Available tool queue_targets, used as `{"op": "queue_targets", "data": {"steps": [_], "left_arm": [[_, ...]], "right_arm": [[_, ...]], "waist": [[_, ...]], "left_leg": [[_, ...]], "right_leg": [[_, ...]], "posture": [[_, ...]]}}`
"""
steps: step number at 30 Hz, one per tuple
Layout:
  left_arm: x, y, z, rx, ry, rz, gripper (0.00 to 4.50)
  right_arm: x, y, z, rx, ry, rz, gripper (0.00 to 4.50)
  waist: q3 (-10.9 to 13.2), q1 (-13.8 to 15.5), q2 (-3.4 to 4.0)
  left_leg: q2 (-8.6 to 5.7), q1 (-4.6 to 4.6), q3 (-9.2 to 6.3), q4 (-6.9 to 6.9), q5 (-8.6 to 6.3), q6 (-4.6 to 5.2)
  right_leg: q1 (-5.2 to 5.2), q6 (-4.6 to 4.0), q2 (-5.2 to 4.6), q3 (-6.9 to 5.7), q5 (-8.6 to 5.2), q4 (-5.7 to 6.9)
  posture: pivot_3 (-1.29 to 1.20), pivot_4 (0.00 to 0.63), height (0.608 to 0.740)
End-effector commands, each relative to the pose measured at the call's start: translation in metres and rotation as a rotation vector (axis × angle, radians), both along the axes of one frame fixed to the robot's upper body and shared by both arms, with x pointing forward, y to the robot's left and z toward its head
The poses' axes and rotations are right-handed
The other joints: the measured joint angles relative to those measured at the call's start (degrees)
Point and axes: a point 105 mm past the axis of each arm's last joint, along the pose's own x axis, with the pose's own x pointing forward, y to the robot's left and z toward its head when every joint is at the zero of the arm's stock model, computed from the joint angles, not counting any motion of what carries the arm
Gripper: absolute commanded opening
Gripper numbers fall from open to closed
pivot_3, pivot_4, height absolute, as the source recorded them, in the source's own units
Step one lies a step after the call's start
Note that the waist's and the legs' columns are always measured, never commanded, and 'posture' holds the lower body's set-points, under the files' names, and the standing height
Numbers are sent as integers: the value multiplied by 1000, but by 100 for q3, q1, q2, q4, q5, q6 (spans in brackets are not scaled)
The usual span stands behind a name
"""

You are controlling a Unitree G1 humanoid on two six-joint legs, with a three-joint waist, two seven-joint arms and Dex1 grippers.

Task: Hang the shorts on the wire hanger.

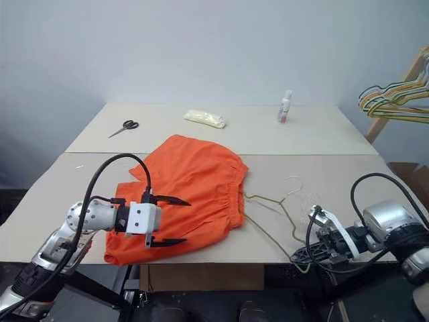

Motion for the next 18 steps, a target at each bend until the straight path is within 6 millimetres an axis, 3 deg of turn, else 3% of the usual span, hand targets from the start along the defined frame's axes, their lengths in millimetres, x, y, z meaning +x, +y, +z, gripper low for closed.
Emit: {"op": "queue_targets", "data": {"steps": [1,6,18], "left_arm": [[2,-4,6,-9,-43,-19,4457],[4,-4,7,-9,-47,-18,4457],[0,-2,5,-9,-35,-12,4457]], "right_arm": [[16,6,15,69,-53,-26,0],[30,16,19,111,-83,-47,0],[-20,31,34,157,-147,288,0]], "waist": [[0,-7,0],[0,-6,0],[3,2,5]], "left_leg": [[0,0,0,0,-2,3],[-1,0,1,1,-2,4],[2,-3,-3,0,-5,8]], "right_leg": [[0,-7,0,0,4,0],[1,-23,0,0,14,0],[-3,11,-2,-3,-8,-4]], "posture": [[91,0,740],[98,0,740],[108,0,740]]}}
